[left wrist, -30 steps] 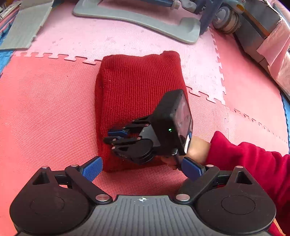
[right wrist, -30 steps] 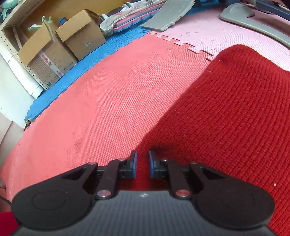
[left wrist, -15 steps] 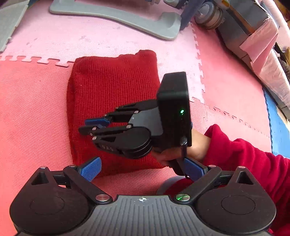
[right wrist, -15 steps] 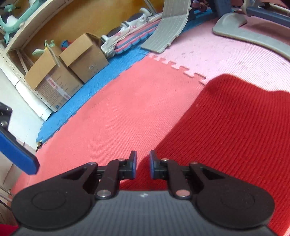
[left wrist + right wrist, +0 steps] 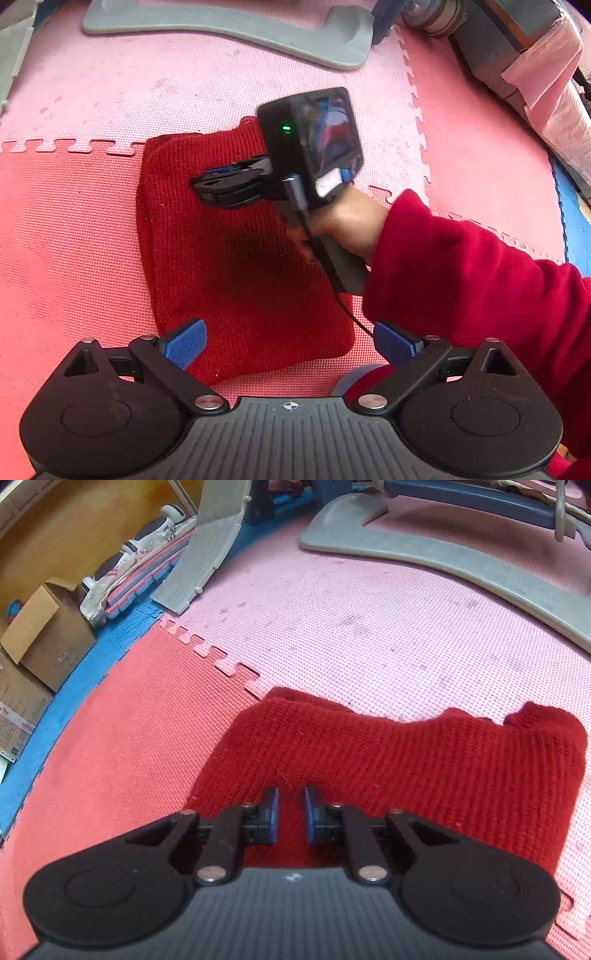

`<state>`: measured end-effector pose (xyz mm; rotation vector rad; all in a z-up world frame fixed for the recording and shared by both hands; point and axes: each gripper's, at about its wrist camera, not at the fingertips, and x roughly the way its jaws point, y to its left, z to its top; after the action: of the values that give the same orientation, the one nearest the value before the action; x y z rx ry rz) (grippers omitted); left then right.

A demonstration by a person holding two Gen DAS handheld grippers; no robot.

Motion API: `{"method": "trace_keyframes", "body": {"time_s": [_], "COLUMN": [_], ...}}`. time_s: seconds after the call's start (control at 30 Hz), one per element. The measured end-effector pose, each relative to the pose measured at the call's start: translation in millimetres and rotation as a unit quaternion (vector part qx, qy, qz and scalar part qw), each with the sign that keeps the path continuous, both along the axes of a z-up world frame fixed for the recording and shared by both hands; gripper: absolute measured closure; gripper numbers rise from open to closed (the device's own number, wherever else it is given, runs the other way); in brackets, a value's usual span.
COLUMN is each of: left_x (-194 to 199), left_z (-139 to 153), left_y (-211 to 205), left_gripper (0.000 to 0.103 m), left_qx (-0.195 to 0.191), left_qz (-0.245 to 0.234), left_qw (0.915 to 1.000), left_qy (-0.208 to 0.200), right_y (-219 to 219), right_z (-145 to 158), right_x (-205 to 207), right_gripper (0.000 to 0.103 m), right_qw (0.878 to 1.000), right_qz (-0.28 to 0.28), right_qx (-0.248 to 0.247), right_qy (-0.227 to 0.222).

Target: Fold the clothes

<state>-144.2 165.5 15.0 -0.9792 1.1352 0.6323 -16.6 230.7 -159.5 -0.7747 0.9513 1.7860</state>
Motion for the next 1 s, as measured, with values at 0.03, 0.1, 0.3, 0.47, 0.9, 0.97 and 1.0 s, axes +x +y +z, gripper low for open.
{"method": "trace_keyframes", "body": {"time_s": [0.03, 0.1, 0.3, 0.47, 0.9, 0.97, 1.0], "left_x": [1.8, 5.5, 10.7, 8.2, -1.1, -0.5, 0.4], "left_z": [-1.1, -3.1, -1.2, 7.5, 1.0, -2.5, -3.7], "left_y": [0.5, 1.7, 6.2, 10.2, 6.4, 6.5, 6.9], "left_gripper": [0.005, 0.005, 0.005, 0.005, 0.005, 0.005, 0.005], "left_qx": [-0.005, -0.014, -0.027, -0.023, -0.057, -0.059, -0.059], "left_qz": [-0.003, -0.008, -0.015, -0.014, 0.037, 0.038, 0.036], "left_qw": [1.0, 0.9999, 0.9995, 0.9991, 0.9962, 0.9957, 0.9954], "left_qy": [0.001, 0.003, 0.01, 0.033, 0.055, 0.061, 0.066], "right_y": [3.8, 8.6, 11.9, 17.5, -49.7, -72.1, -80.1], "right_z": [-2.4, -5.6, -3.2, 27.5, 77.9, 62.2, 54.0], "right_x": [-6.3, -14.7, -19.1, 1.9, 84.7, 79.7, 75.6], "right_gripper": [0.088, 0.085, 0.085, 0.082, 0.061, 0.061, 0.061], "right_qw": [1.0, 1.0, 0.999, 0.999, 0.996, 0.994, 0.992], "right_qz": [0.005, 0.013, 0.038, 0.031, -0.017, -0.005, 0.002], "right_qx": [0.002, 0.003, -0.002, -0.015, -0.064, -0.069, -0.074], "right_qy": [-0.005, -0.007, -0.017, 0.006, -0.062, -0.089, -0.103]}}
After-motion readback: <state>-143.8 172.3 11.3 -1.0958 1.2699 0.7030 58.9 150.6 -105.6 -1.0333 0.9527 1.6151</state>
